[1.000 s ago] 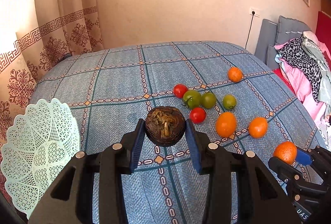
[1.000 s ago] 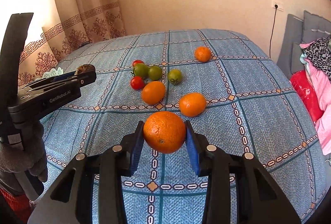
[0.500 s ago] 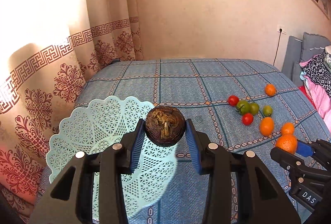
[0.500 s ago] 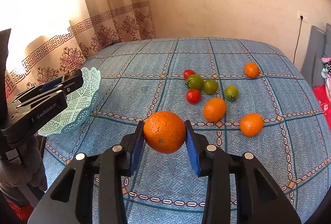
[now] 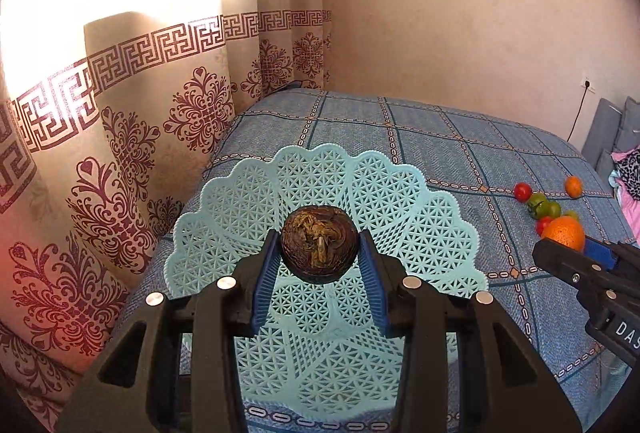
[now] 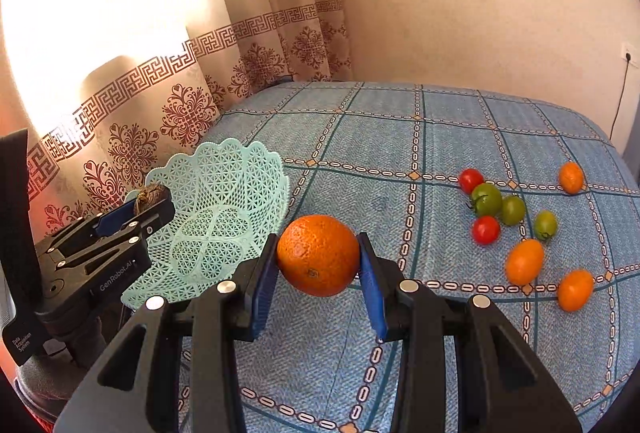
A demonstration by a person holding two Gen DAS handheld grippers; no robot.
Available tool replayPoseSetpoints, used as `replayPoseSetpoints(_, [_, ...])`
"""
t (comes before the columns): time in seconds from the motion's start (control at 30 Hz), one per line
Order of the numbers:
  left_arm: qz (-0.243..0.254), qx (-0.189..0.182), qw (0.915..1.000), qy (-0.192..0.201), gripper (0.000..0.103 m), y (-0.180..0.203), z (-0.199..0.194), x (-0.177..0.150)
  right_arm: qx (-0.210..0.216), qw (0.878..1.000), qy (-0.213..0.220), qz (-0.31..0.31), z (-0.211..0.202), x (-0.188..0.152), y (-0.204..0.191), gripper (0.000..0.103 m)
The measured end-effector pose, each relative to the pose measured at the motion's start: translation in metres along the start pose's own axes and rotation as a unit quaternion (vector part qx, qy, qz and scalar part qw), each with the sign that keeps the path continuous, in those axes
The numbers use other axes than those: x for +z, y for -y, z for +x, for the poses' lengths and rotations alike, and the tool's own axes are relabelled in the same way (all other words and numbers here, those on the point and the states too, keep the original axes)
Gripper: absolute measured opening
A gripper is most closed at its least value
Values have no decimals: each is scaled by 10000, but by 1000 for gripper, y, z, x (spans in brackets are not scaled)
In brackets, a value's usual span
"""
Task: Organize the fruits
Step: 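Carry the brown fruit and orange to the blue basket and release both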
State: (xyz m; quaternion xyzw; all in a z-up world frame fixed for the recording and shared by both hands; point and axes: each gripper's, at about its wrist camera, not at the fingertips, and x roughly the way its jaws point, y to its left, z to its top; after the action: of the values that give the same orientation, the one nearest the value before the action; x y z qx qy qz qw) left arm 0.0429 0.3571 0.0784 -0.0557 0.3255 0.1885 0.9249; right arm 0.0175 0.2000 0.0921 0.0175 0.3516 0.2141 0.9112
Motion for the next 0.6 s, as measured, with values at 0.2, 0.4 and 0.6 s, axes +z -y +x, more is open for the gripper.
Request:
replayPoseSetpoints(0.2, [-133,-37,9999,-68,42,-17,1,0,175,9998,-43,-66,14,11,-25,39])
replayPoseSetpoints(0.4, [-313,31,9994,173,82,-31,-11,9,256,9994,-131,-176,24,13,-44,39])
replayPoseSetpoints(0.6, [-473,295,9980,296,88,-53,-15,13,284,9995,-87,-128,23,11,-47,49])
